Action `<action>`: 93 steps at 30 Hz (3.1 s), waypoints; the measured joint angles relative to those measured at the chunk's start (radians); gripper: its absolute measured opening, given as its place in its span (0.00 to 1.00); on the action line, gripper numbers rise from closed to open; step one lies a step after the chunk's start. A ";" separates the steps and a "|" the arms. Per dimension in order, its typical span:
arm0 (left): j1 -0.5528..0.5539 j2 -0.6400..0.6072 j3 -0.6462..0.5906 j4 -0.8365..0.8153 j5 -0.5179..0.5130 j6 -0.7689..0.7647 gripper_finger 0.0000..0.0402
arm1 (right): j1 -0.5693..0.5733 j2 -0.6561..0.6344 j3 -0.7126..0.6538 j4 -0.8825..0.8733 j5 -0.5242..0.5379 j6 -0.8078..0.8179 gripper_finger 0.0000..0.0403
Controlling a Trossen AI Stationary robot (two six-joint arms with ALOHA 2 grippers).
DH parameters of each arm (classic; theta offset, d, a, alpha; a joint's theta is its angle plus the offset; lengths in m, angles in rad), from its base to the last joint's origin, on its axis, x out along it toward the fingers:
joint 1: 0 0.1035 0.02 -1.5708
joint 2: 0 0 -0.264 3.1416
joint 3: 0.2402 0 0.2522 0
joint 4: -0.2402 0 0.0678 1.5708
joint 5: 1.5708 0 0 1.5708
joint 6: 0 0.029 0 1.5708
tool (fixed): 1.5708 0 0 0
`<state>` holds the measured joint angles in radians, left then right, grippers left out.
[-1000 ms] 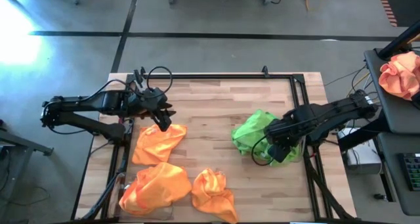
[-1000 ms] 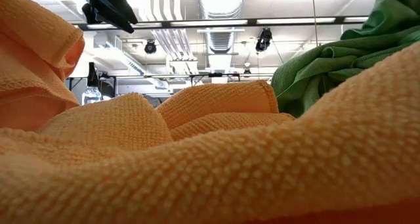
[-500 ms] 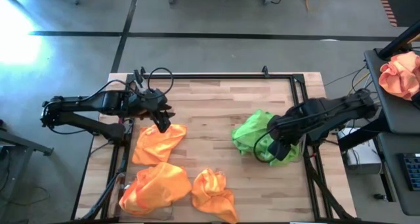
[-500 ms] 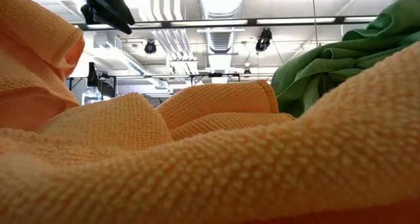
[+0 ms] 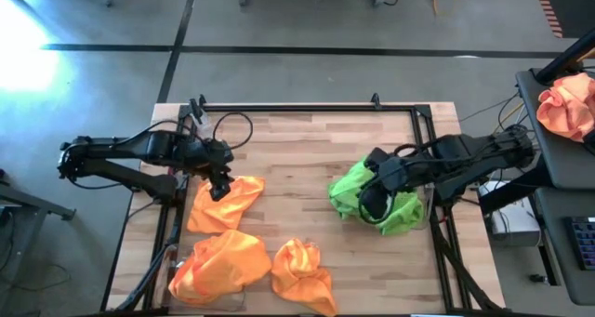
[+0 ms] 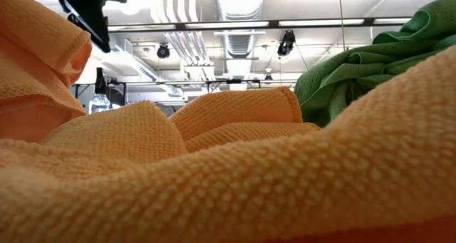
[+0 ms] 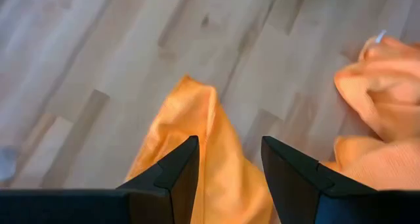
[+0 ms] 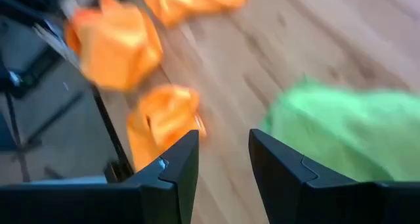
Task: Sort microfiber towel by color & place in baskets
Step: Put the green towel into the right transparent bin, then put the left yellow towel into the left transparent bin
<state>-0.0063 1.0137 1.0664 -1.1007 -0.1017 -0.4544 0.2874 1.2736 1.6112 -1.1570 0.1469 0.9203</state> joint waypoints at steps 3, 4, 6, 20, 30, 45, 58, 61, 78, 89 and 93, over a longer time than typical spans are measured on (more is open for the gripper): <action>-0.001 -0.001 -0.020 0.002 0.040 0.020 0.37 | -0.004 0.000 0.000 0.088 0.053 -0.052 0.31; -0.005 -0.001 -0.027 0.003 0.043 0.030 0.37 | -0.006 0.000 0.000 0.113 0.062 -0.063 0.31; -0.009 -0.001 -0.045 0.007 0.047 0.050 0.37 | -0.013 0.000 0.000 0.144 0.065 -0.082 0.31; -0.017 -0.089 -0.360 0.222 0.244 0.114 0.37 | -0.058 0.088 -0.002 0.167 0.066 -0.111 0.29; -0.016 -0.156 -0.425 0.273 0.313 0.264 0.37 | -0.061 0.183 -0.002 0.168 0.063 -0.110 0.27; -0.011 -0.145 -0.434 0.385 -0.001 0.144 0.37 | -0.087 0.245 -0.002 0.165 0.063 -0.227 0.25; -0.011 -0.082 -0.616 0.555 0.033 -0.037 0.37 | -0.150 0.248 -0.002 0.164 0.064 -0.344 0.24; -0.011 -0.070 -0.632 0.594 0.041 -0.054 0.37 | -0.158 0.247 -0.002 0.163 0.064 -0.345 0.24; -0.011 0.011 -0.686 0.639 0.065 -0.063 0.37 | -0.157 0.247 -0.003 0.163 0.059 -0.338 0.24; -0.011 0.087 -0.741 0.771 0.094 -0.118 0.37 | -0.157 0.246 -0.003 0.163 0.055 -0.338 0.23; -0.011 0.095 -0.737 0.791 0.092 -0.128 0.37 | -0.157 0.246 -0.003 0.162 0.055 -0.338 0.23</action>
<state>-0.0170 1.1091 0.3292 -0.3098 -0.0099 -0.5827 0.1303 1.5192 1.6085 -0.9946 0.2020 0.5827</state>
